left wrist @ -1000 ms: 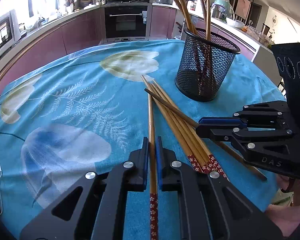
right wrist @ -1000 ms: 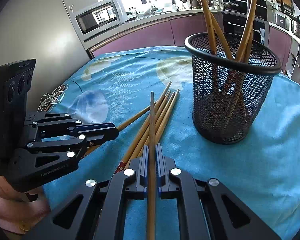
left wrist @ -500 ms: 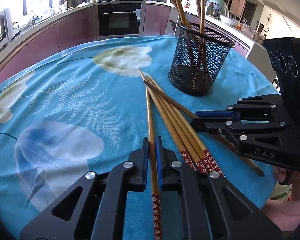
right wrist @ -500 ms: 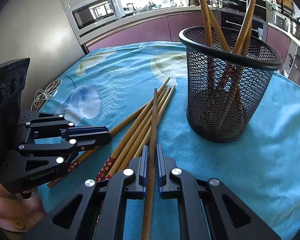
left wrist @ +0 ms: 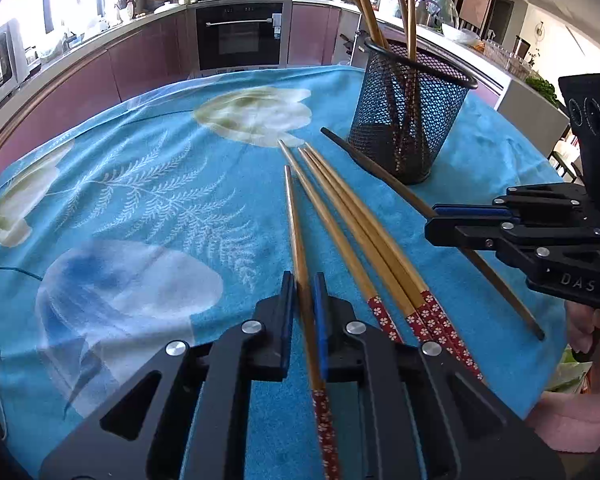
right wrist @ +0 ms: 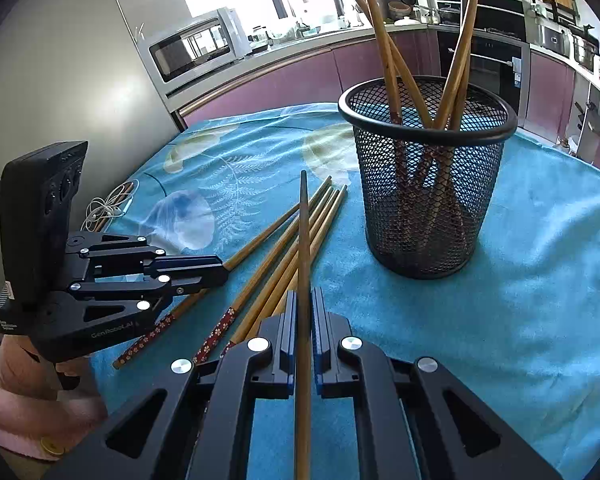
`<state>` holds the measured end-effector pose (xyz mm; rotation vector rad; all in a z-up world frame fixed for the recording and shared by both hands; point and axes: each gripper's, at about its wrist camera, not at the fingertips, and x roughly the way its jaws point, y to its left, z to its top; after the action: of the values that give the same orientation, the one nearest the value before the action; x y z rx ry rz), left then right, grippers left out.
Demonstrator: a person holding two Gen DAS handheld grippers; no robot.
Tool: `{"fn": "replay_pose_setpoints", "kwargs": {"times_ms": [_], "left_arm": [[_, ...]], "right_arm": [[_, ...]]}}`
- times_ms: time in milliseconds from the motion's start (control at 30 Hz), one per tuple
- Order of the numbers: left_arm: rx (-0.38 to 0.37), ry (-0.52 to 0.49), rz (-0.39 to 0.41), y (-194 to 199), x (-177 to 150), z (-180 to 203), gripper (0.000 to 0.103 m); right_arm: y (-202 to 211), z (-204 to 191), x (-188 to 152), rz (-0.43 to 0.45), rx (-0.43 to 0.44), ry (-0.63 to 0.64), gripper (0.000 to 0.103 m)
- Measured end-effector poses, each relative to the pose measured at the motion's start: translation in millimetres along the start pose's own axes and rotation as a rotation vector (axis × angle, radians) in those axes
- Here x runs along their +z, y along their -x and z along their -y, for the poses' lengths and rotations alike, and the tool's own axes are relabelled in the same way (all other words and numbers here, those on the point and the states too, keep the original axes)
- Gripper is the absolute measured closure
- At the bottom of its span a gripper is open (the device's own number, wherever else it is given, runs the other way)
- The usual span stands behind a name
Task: Organize utensils
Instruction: 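Close the left gripper on a chopstick while the right gripper holds its chopstick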
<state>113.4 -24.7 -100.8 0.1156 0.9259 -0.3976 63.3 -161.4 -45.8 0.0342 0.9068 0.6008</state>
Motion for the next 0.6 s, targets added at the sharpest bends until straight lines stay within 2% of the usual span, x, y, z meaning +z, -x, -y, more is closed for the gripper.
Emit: {"fn": "replay_pose_setpoints", "kwargs": {"times_ms": [233,400,467,600], "left_arm": [[0.042,-0.060,-0.011,-8,10,8,0.092],[0.073,-0.048,0.007,-6,13,11,0.095],[0.062,-0.041,0.022,0,13,11,0.095],[-0.020,-0.020,0.076,24,18,9,0.095]], "right_arm": [[0,-2,1,0.008,0.002,0.003,0.097],[7,-3,2,0.025,0.003,0.006,0.097],[13,-4,3,0.040,0.004,0.010,0.097],[29,-5,4,0.081,0.012,0.023,0.097]]}}
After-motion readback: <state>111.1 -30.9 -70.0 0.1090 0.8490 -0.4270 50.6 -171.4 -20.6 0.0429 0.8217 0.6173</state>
